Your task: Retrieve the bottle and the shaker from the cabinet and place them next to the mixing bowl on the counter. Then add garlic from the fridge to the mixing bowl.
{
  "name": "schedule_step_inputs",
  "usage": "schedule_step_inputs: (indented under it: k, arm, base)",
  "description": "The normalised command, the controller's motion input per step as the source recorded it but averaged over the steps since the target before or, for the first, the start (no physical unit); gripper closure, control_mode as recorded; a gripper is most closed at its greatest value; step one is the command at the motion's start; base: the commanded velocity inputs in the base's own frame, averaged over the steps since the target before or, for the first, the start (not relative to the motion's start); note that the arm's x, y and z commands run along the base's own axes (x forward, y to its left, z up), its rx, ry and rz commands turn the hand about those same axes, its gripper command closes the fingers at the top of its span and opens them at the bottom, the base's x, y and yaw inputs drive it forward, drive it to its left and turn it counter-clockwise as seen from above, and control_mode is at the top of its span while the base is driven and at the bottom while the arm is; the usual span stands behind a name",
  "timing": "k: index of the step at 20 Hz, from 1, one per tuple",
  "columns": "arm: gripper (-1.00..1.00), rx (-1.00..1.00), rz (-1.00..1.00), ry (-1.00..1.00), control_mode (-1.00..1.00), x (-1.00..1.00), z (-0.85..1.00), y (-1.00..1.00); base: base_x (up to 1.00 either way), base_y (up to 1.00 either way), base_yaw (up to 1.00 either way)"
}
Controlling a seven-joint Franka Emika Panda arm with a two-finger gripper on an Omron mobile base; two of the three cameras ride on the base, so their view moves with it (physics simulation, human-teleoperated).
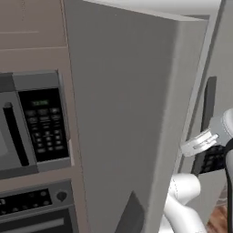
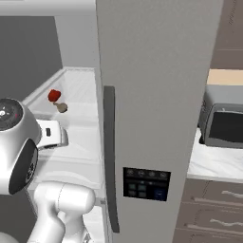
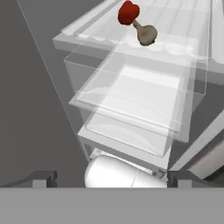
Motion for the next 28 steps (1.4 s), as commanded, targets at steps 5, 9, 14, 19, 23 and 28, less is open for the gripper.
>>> schedule_step_inputs:
  k: [5, 9, 14, 19, 23, 28]
  arm:
    - [-1.00, 0.00, 0.00, 0.00, 1.00, 0.00, 0.00, 0.00]
    - [-1.00, 0.00, 0.00, 0.00, 1.00, 0.00, 0.00, 0.00]
    - [-1.00, 0.00, 0.00, 0.00, 1.00, 0.00, 0.00, 0.00]
    - [-1.00, 0.00, 0.00, 0.00, 1.00, 0.00, 0.00, 0.00]
    - [-1.00, 0.00, 0.00, 0.00, 1.00, 0.00, 0.00, 0.00]
    - [-1.00, 0.00, 0.00, 0.00, 1.00, 0.00, 0.00, 0.00]
  base:
    - [0.39, 1.00, 0.20]
    - [0.46, 0.46, 0.03]
    - [0.67, 0.01, 0.00]
    - [0.99, 0.00, 0.00]
    - [1.00, 0.00, 0.05]
    - [0.84, 0.00, 0.11]
